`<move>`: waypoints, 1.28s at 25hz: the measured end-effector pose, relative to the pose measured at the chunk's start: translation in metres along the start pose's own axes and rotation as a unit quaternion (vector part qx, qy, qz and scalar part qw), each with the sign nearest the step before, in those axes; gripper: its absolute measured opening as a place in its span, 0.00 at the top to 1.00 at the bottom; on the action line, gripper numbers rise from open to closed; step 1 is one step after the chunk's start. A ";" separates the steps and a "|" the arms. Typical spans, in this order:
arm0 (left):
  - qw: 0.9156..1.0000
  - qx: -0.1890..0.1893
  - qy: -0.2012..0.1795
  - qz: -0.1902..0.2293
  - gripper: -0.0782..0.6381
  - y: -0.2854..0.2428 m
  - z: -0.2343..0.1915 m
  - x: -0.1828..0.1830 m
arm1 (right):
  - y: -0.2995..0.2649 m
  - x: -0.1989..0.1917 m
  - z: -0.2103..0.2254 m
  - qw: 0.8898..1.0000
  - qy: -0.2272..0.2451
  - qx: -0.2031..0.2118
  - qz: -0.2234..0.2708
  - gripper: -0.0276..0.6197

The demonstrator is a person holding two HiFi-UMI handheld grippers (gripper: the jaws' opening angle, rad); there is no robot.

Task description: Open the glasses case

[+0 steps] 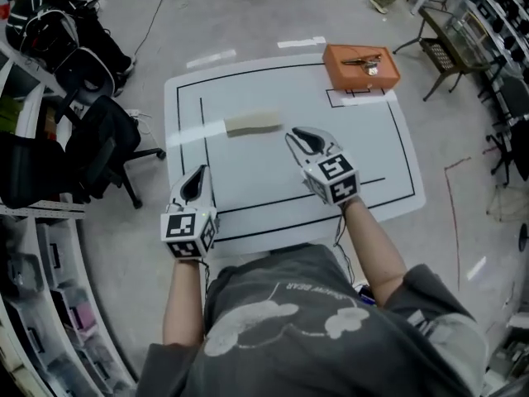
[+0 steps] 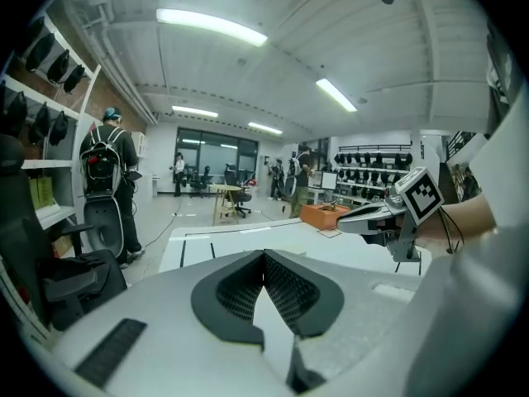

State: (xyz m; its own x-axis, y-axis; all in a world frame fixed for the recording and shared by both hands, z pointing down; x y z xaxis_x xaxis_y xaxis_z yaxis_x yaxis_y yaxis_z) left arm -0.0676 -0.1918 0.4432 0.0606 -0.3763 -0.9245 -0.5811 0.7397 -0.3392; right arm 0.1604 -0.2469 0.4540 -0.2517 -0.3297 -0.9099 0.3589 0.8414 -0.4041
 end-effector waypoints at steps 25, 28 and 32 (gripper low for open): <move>0.985 0.071 0.040 -0.155 0.89 -0.143 -0.034 -0.053 | -0.102 -0.031 0.025 0.982 0.125 0.128 -0.062 0.53; 0.983 0.073 0.047 -0.160 0.89 -0.149 -0.035 -0.058 | -0.108 -0.033 0.022 0.981 0.125 0.136 -0.064 0.53; 0.983 0.073 0.051 -0.158 0.89 -0.155 -0.036 -0.059 | -0.114 -0.037 0.018 0.977 0.144 0.143 -0.067 0.53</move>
State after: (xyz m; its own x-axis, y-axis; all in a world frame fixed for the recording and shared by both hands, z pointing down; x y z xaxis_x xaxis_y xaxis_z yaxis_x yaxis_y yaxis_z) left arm -0.0100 -0.3044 0.5571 0.1339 -0.6488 -0.7491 -0.4238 0.6458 -0.6351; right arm 0.1454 -0.3382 0.5322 -0.5407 -0.2599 -0.8000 0.5312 0.6319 -0.5643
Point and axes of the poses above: the fingertips, and each gripper's own axes: y backward along the fingers, z to its right, x out of its top, the point moved 3 cm from there along y, backward along the fingers, and after that the axes turned 11 degrees about -x, right-handed, at the moved point
